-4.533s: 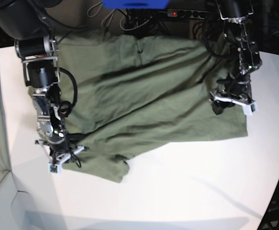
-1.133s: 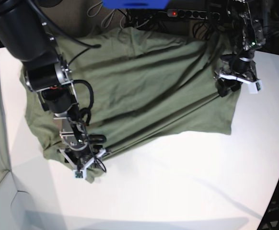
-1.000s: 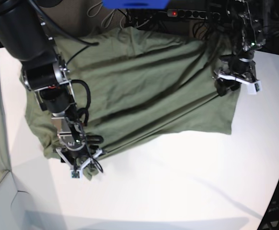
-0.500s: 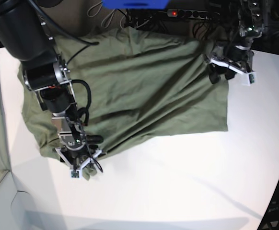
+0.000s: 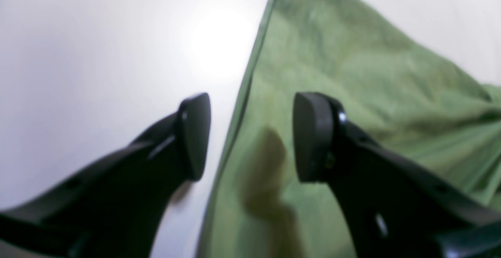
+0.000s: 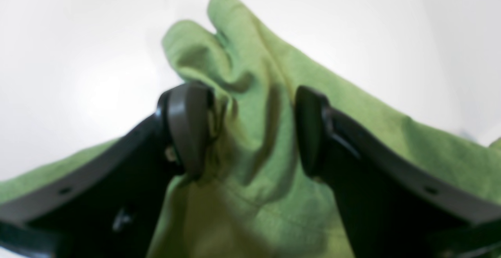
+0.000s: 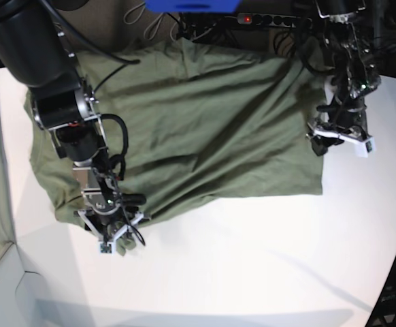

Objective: Layout the t-shirt on the table in an organized manner, then fold the t-shirt properly
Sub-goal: 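Pull the shirt hem corners with both grippers to flatten it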

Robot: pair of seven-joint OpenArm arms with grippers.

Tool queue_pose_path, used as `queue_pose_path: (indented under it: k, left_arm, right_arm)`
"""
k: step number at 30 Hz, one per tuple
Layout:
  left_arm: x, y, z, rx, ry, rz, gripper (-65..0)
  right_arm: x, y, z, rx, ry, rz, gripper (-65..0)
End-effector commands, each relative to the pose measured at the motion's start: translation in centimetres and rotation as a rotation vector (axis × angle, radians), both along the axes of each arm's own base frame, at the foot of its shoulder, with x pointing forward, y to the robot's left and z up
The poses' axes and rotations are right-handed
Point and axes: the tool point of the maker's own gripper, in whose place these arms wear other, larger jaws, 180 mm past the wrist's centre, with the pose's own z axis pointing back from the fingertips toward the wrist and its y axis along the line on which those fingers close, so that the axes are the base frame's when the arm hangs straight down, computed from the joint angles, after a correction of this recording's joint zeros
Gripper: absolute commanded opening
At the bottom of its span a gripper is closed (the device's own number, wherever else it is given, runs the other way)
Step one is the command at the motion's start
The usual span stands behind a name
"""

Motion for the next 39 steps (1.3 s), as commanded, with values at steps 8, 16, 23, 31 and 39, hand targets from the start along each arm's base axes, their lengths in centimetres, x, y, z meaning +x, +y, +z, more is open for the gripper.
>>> queue_pose_path:
  k: [8, 16, 23, 31, 39]
  left_arm:
    - [2.6, -2.2, 2.6, -0.035, -0.05, -0.054, -32.1]
    - [3.8, -2.5, 1.2, -0.063, -0.012, -0.054, -32.1]
    - [5.1, -2.8, -2.9, -0.08, 0.075, -0.068, -32.1]
    - [8.0, 0.3, -6.0, 0.036, 0.074, -0.038, -32.1]
    - [11.3, 5.5, -4.4, 0.102, 0.021, 0.057, -32.1]
  right_arm:
    - [1.5, -0.3, 2.0, -0.011, -0.045, -0.009, -29.9]
    - [1.5, -0.3, 2.1, -0.011, -0.048, -0.009, -29.9]
    - [1.6, -0.3, 2.3, -0.006, -0.055, -0.012, -29.9]
    - [2.3, 1.0, 5.4, 0.018, -0.175, 0.023, -29.9]
    - [-0.6, 0.1, 9.7, 0.0, -0.357, 0.077, -29.9]
